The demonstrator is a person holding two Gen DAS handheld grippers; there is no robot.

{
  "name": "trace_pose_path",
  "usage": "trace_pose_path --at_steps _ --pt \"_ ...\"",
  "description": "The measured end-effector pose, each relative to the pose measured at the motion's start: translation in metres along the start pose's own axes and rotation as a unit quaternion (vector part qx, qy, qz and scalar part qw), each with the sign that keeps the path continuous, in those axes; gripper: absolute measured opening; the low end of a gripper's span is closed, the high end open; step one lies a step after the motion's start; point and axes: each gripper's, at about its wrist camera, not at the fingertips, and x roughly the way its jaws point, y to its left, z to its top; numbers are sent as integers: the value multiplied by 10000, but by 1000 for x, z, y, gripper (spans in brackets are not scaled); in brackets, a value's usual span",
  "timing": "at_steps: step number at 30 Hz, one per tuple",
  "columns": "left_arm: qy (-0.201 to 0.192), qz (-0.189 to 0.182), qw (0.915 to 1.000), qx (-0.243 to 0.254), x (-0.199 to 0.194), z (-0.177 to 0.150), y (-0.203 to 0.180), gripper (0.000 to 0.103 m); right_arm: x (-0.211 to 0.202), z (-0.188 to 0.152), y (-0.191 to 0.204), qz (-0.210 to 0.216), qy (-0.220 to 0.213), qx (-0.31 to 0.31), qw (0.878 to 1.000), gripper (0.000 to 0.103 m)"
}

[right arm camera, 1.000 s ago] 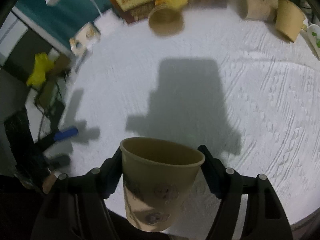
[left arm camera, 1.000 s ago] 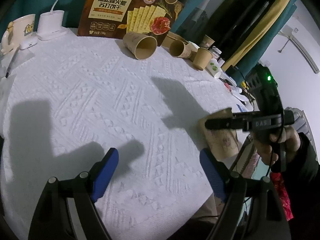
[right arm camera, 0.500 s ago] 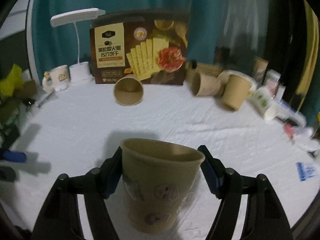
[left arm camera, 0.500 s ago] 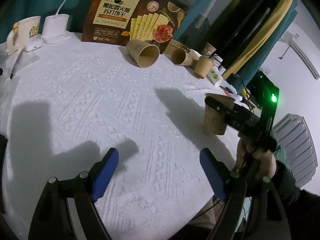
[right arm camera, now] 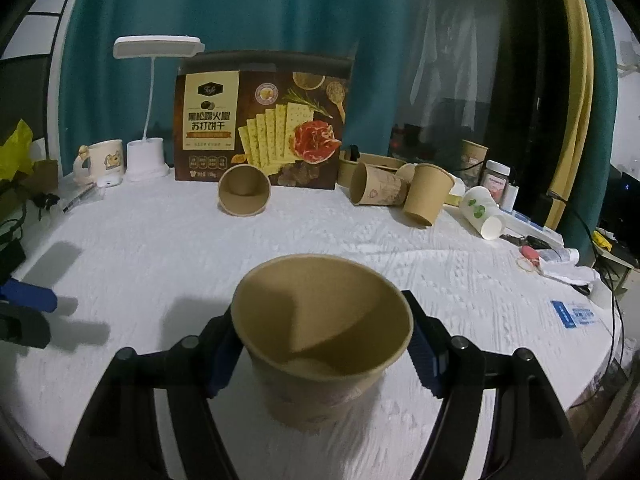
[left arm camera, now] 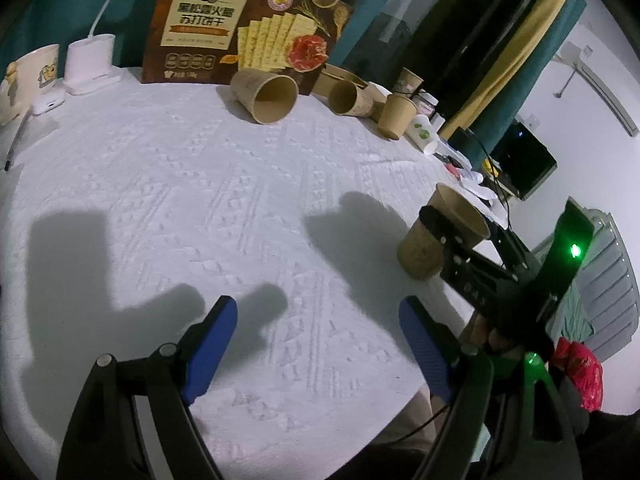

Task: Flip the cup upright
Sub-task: 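Rotate the cup upright with the right gripper and lower it onto the table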

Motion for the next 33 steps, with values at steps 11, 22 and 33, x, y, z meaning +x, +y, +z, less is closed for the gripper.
trace_pose_path --at_steps 11,22,33 --pt "73 167 9997 186 3 -5 -16 83 -5 -16 -9 368 485 455 9971 70" --pt "137 240 9988 408 1 -13 -31 83 -30 -40 -21 636 1050 889 9885 75" --pt "121 196 9966 796 -2 -16 -58 83 -66 -53 -45 334 1240 1109 9855 76"
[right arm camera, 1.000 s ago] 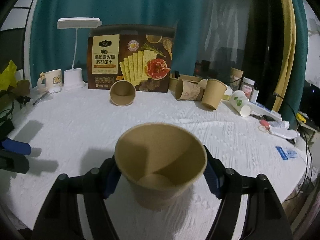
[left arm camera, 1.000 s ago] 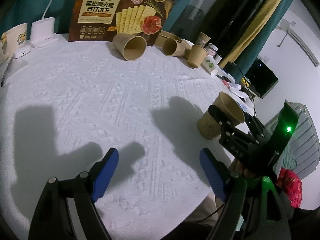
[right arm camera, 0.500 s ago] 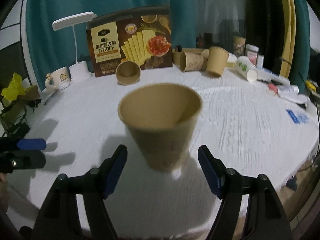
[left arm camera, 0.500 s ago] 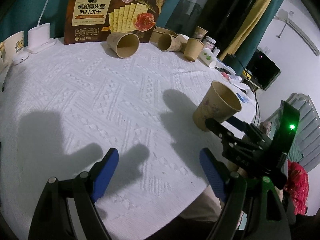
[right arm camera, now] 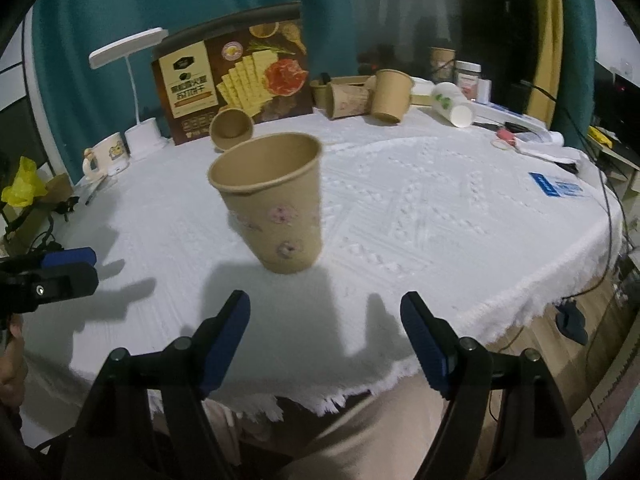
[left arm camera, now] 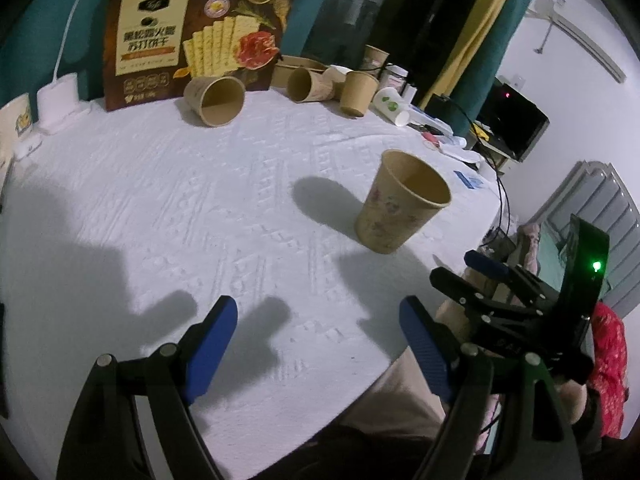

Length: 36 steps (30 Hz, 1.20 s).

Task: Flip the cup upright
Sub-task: 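Rotate the cup upright with the right gripper and lower it onto the table, then open the right gripper and withdraw from the upright cup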

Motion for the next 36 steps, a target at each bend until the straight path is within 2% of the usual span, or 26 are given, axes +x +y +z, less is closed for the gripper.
trace_pose_path --at_steps 10,16,22,25,27,29,33,36 --pt "-241 61 9984 505 -14 5 -26 83 -34 0 -29 -233 -83 267 9993 76" --pt "-360 -16 9973 633 -22 11 -35 83 -51 7 -41 -389 -200 318 9985 76" --pt "-671 170 9932 935 -37 17 -49 83 -72 15 -47 -482 -409 360 9974 76" --pt "-942 259 9889 1118 -48 20 -56 83 -86 22 -48 -493 -556 379 9965 76" --pt "-1131 356 9852 1235 -53 22 -60 90 -94 27 -48 -503 -648 384 9959 76" --pt "-1330 426 9811 1338 -60 26 -64 92 -103 33 -48 -514 -753 390 9951 76" --pt "-1651 366 9750 1438 -74 33 -71 93 -122 46 -46 -517 -1002 389 9929 77" --pt "-1985 336 9672 1550 -88 37 -79 94 -137 55 -44 -513 -1195 363 9908 79"
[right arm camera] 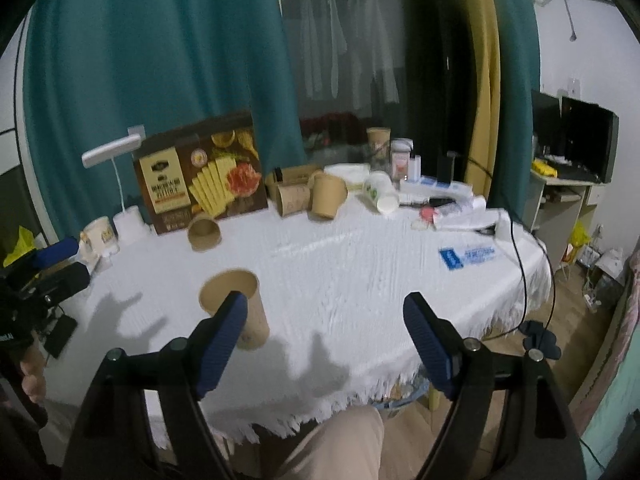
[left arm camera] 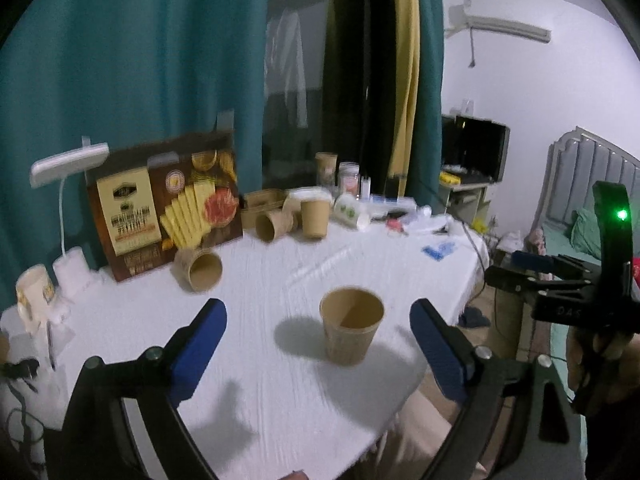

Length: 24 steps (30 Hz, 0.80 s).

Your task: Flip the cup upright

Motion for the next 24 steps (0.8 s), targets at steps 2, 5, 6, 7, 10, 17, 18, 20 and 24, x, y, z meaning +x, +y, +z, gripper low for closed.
trace_pose_path --at_steps 2,5,6,7,10,17,18,20,24 --pt "-230 16 9997 75 -7 6 -2 94 -8 6 3 -6 -97 -31 9999 79" --pt "-528 50 9985 149 -18 16 -3 96 -20 16 7 8 -271 -77 9996 79" --pt "-670 79 9976 165 -23 19 -3 97 -26 21 9 23 -356 -98 9993 79" --pt "-757 96 9969 169 -27 22 -3 97 -30 24 11 30 -421 -117 9990 80" --pt "-1002 168 9947 140 -37 29 0 99 -43 33 17 55 -627 -181 9979 81" --pt "-1288 551 9898 -269 -48 34 22 103 -54 44 30 288 -921 -209 9951 82" --pt "-1280 596 9895 -307 -48 34 25 103 -53 44 31 300 -922 -212 9951 82" --pt "-1248 674 9892 -369 -46 31 33 103 -48 45 35 331 -896 -220 9952 82" --pt "-1140 726 9899 -428 -41 24 45 103 -32 45 42 382 -758 -251 9961 82"
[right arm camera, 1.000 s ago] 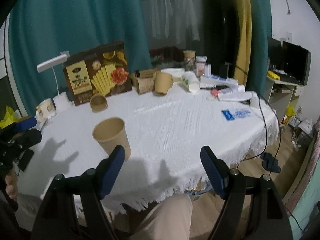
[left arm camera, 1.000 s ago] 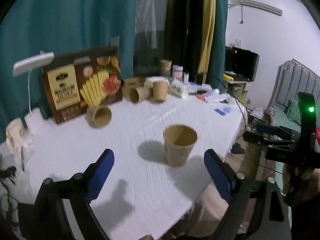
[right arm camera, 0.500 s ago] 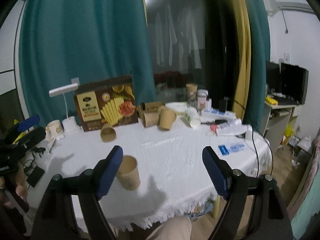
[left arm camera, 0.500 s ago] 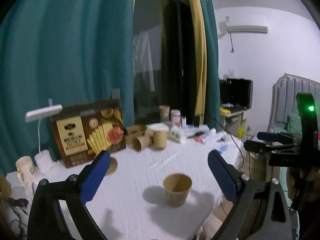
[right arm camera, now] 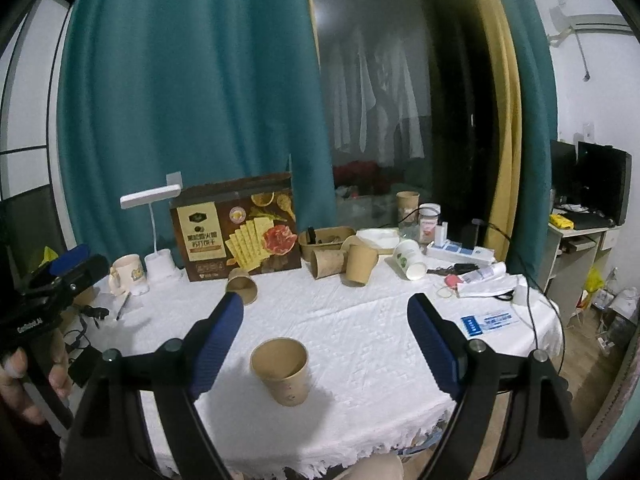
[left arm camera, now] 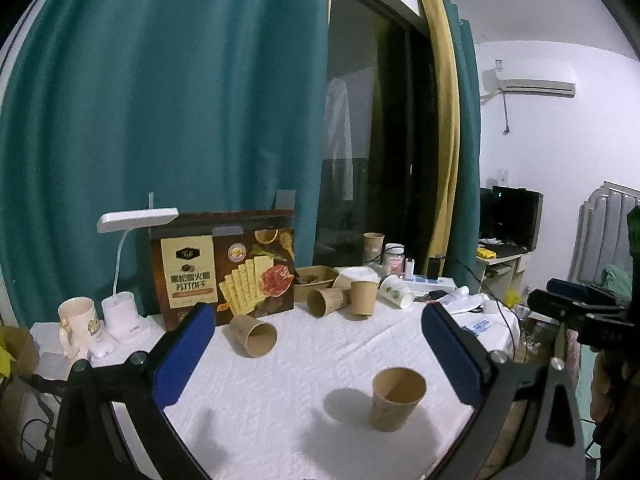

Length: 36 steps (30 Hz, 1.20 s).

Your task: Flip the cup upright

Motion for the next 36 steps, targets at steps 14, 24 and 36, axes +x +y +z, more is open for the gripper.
trace_pose_path --at_steps 14,24,36 --pt "197 -107 9997 -47 12 -17 13 103 36 -6 14 114 269 -50 9996 82" --pt "228 -133 9996 -14 16 -18 10 103 38 -6 14 123 274 -46 9995 82" --pt "228 -136 9996 -1 16 -18 10 103 39 -8 13 128 284 -33 9995 82"
